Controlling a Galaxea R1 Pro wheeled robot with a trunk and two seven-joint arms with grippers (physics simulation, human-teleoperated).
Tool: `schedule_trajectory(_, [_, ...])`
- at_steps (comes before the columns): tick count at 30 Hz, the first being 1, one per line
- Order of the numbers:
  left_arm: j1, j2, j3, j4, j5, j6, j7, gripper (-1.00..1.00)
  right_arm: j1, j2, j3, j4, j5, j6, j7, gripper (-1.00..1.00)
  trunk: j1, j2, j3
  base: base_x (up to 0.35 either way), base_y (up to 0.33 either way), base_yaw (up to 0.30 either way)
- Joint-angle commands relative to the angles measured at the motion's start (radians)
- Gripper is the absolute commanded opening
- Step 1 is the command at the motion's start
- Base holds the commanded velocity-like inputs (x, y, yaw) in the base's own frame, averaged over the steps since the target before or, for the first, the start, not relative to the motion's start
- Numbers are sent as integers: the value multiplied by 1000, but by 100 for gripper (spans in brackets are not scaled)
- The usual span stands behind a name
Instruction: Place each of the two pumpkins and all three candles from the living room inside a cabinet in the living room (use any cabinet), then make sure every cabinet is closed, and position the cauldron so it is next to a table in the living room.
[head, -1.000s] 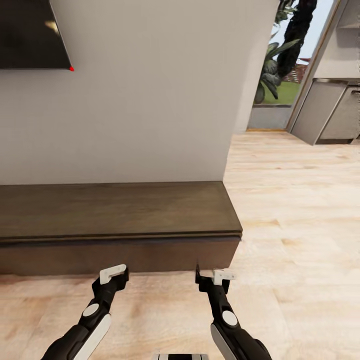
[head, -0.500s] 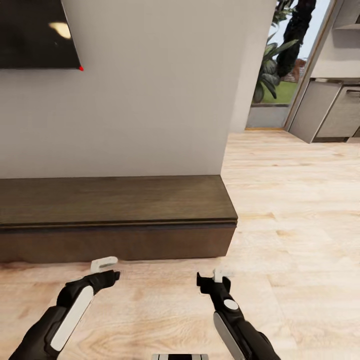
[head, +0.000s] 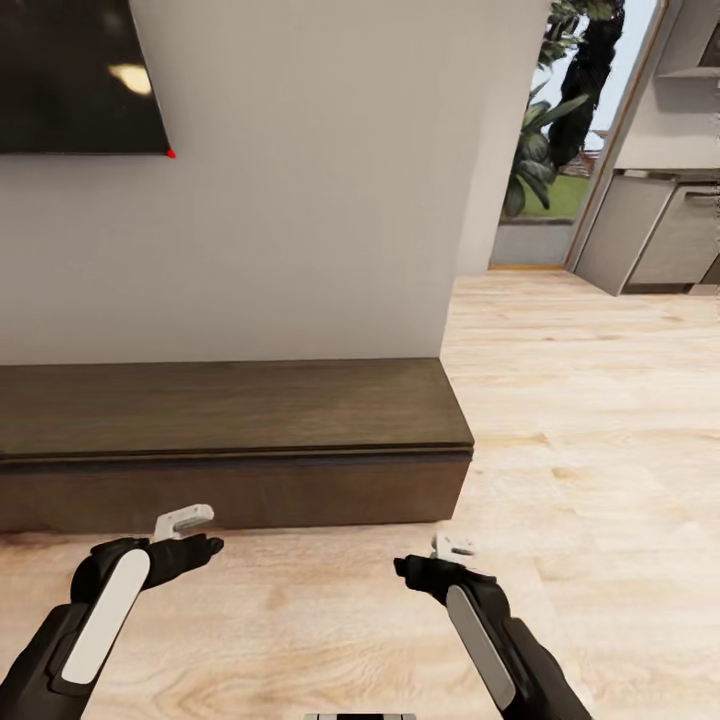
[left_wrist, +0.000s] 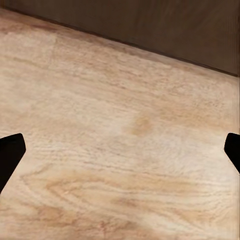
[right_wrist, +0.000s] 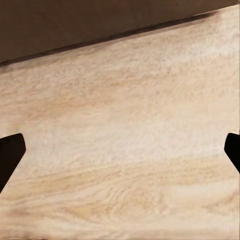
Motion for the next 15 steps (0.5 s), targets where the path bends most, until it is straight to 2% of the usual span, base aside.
schedule_trajectory(1, [0,0,0,-1,11,3,9,100,-1,0,1,-1,-13,3,-4,100,-1,0,3,0,0,0])
schedule_trajectory(7, [0,1,-4,7,13,5,13,100,-1,-2,4,-12,-22,8,79,100,-3,1,26,0,0,0])
schedule_trajectory(15, [0,2,-3,16,13,6,16,100,-1,1,6,-16,-22,7,91,100,-7,3,57,0,0,0])
